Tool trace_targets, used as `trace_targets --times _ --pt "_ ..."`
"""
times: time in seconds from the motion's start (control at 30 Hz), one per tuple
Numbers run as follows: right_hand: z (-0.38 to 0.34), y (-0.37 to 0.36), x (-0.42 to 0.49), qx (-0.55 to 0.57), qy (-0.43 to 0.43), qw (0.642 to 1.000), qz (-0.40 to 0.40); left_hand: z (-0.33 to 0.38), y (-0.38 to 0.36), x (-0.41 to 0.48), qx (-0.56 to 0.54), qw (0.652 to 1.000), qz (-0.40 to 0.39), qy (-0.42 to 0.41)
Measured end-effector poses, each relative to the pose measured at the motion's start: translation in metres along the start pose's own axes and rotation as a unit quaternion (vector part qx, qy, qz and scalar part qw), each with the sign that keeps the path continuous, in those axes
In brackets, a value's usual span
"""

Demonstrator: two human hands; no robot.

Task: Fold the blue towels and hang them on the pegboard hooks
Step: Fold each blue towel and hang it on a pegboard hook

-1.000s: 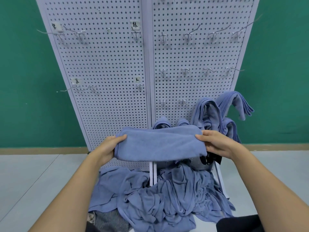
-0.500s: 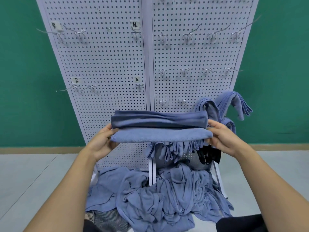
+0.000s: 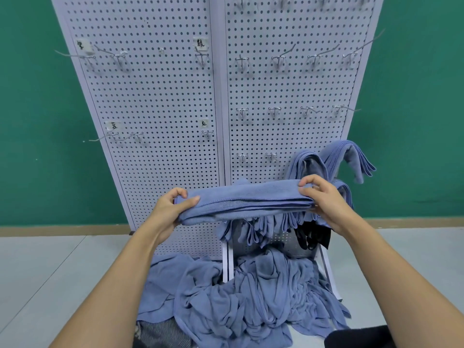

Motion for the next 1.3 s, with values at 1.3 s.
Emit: trace_targets --times 1.3 --pt "-0.011 -0.008 0.000 -0.225 0.016 0.972 0.069 0.034 -0.133 0.008 0.365 0.912 0.055 -0.179"
Point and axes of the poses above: each hand's wrist, its own x-axis towards the middle knuckle, its own y-axis out of the back of the hand, z = x × y, the point moved 1 cm from there along x, towards the middle knuckle, and after that the axes turned 11 degrees about -y, right-handed, at the moved point
